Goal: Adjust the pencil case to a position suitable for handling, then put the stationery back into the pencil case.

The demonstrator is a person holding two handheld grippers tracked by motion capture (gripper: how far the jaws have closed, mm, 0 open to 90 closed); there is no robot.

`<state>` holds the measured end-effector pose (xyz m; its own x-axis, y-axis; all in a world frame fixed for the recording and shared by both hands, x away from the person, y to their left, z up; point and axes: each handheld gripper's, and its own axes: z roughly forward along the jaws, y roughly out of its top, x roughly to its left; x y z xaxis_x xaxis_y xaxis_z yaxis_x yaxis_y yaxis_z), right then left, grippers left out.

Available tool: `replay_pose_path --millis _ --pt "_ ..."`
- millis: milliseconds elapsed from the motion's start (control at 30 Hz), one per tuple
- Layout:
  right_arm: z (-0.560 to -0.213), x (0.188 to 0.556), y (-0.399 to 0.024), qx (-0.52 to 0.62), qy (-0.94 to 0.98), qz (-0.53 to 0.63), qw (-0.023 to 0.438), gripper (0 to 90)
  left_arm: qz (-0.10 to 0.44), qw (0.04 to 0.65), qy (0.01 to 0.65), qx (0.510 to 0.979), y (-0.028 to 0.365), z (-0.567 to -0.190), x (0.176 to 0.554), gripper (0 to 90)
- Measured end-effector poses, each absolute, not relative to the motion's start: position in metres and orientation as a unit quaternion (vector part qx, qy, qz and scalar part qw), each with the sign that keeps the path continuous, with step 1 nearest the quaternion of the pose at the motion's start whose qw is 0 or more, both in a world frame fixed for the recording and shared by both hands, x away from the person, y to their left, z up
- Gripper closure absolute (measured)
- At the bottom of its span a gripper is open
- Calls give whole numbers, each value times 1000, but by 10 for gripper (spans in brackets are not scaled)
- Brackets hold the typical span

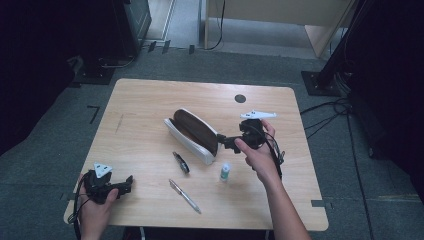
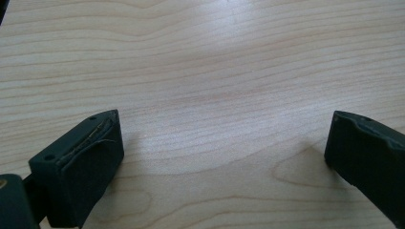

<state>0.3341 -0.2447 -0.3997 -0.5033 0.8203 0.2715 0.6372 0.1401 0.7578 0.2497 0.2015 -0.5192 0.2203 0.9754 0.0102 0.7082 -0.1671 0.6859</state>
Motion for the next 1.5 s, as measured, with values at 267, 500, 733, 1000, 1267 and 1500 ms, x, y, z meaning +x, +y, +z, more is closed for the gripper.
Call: replay_pose_path --millis 267,500,733,1000,1267,1500 --pt "-402 307 -249 480 744 450 114 121 234 285 579 727 201 -519 250 0" --pt "-407 286 -252 480 738 458 121 160 234 286 580 726 201 -519 250 0" --pt "-413 267 -249 466 740 468 126 358 234 285 579 727 201 -519 250 0" --pt "-424 252 -246 460 745 469 119 514 234 285 579 727 201 -519 250 0" --pt "-437 243 -244 454 752 461 124 537 234 285 579 727 201 -519 250 0" --pt "-444 238 -240 451 760 444 147 566 234 286 579 727 201 -519 250 0"
